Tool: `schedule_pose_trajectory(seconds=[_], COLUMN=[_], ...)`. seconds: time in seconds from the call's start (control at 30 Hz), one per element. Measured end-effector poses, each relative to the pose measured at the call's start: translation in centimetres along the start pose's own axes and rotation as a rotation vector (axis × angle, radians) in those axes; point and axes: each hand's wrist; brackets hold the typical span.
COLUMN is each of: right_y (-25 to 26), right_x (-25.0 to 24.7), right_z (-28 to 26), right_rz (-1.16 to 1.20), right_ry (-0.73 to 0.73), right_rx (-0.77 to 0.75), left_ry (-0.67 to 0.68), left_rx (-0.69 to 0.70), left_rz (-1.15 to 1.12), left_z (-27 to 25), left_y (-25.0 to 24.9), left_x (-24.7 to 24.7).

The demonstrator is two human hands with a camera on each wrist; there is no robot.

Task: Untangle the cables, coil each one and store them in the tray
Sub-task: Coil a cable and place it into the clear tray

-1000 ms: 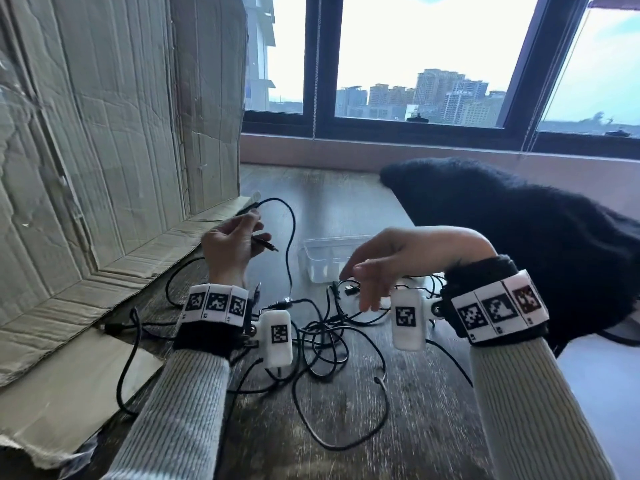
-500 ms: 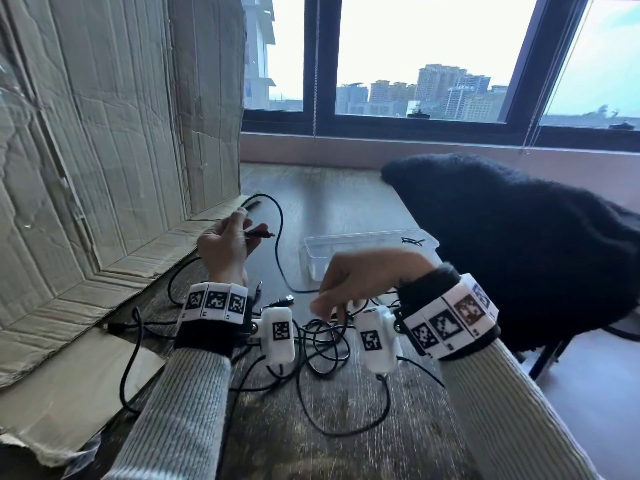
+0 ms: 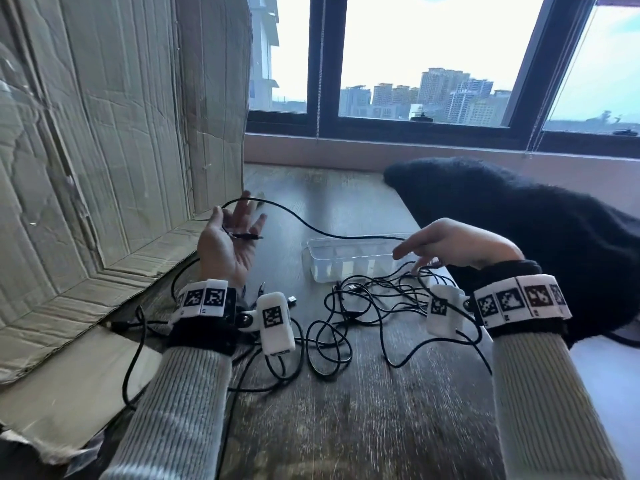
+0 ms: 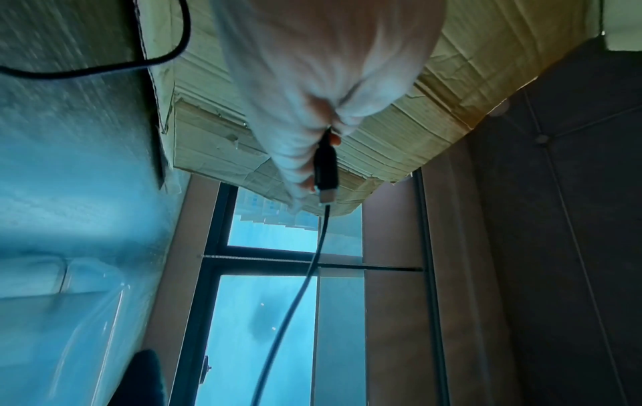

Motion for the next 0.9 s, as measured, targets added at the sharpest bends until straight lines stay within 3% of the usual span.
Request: schedule_pose_trajectory(seconds=[0.13, 0.3, 0.4, 0.47, 0.63, 0.77, 0.9], right_y=[-0.5, 0.2, 1.2, 1.9, 4.1, 5.8, 6.7], right_x=[0.3, 0.1, -0.1, -0.2, -0.4, -0.4, -0.2], right_z=[0.2, -0.1, -0.2, -0.2, -1.2, -2.3, -2.7], right_rz=[0.079, 0.486, 0.685, 0.760, 0.682, 0.640, 0.626], right_ry=[0.020, -0.206, -0.319, -0.347, -0.377, -0.347, -0.326], right_rx=[0.061, -0.007, -0.085, -0.136, -0.289, -0.390, -0.442], left_ry=[0.081, -0.019, -0.086, -0.050, 0.286, 0.522, 0.605], left_rx=[0.036, 0.073, 0.212, 0.309, 0.437, 0.361, 0.343], left_rz=[-0.121, -0.089, 0.275, 0.577, 1.294, 1.471, 1.631], left_z=[-0.8, -0.4, 0.1, 0.3, 0.4, 0.4, -0.3], left_y=[0.5, -0.1, 0.5, 1.2, 2.3, 2.3, 2.8], left_x=[0.7, 0.5, 0.2, -0.1, -0.9, -1.3, -0.8])
Point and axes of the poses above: each hand's wrist, its own z-axis towards the middle knuckle, its own x-axis out of the palm, y = z × x, and after that the axes turned 7 degrees about -y, right-handed
